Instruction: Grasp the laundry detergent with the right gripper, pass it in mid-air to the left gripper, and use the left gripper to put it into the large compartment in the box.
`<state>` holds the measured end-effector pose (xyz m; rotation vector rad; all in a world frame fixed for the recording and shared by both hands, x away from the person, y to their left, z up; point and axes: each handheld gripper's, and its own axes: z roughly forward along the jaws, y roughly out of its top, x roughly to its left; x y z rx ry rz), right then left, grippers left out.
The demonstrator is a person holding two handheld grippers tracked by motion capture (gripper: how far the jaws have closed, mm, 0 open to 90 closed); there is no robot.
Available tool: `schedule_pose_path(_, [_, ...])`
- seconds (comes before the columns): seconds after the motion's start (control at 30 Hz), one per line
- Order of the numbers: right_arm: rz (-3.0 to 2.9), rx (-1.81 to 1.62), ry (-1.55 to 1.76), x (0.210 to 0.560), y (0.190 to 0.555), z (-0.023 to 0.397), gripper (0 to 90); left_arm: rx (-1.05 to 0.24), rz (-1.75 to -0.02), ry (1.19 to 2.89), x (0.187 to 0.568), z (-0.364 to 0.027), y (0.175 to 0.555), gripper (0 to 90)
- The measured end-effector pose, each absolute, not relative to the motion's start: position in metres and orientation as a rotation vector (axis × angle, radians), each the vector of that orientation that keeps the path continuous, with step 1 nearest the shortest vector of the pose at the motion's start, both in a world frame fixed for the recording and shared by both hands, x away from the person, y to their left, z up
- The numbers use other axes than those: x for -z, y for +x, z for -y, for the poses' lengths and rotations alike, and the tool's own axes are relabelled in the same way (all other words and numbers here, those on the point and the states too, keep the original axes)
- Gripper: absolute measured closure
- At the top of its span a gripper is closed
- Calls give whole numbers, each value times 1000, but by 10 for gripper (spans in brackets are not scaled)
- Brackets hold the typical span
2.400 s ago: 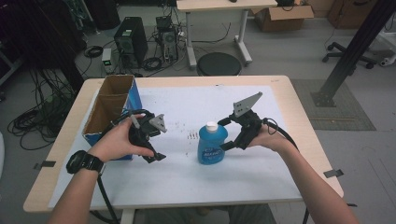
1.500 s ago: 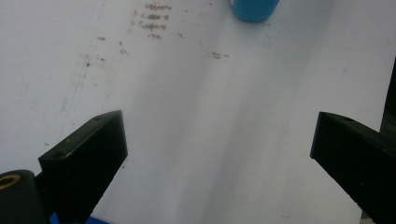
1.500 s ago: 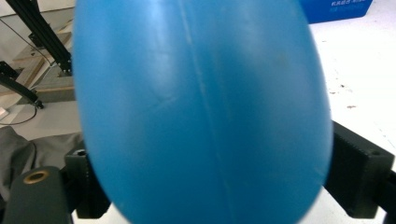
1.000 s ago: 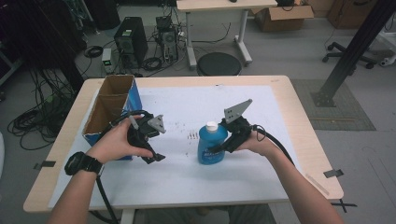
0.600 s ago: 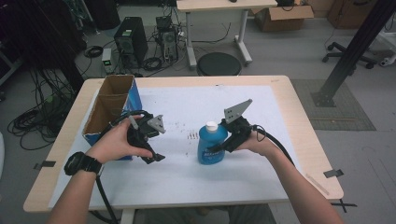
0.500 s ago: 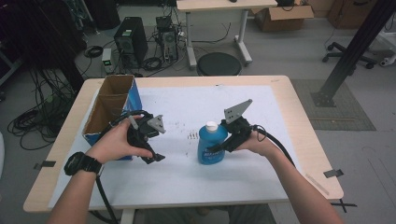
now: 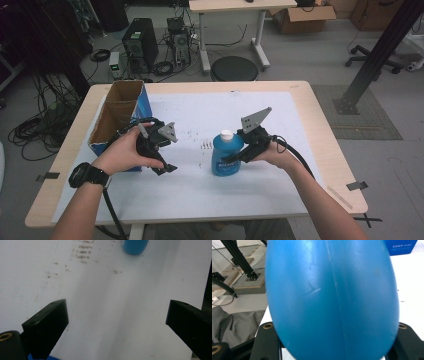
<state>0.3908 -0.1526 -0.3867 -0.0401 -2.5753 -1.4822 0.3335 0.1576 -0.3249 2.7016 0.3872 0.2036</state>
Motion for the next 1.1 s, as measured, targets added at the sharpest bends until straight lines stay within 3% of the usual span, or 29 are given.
schedule_pose_path(0.47, [2629, 1436, -41, 359, 392, 147, 422, -230, -360, 2692, 304, -152, 336, 49])
schedule_pose_path(1.1, [2683, 1372, 47, 301, 395, 120, 424, -309, -309, 2669, 237, -144, 337, 49])
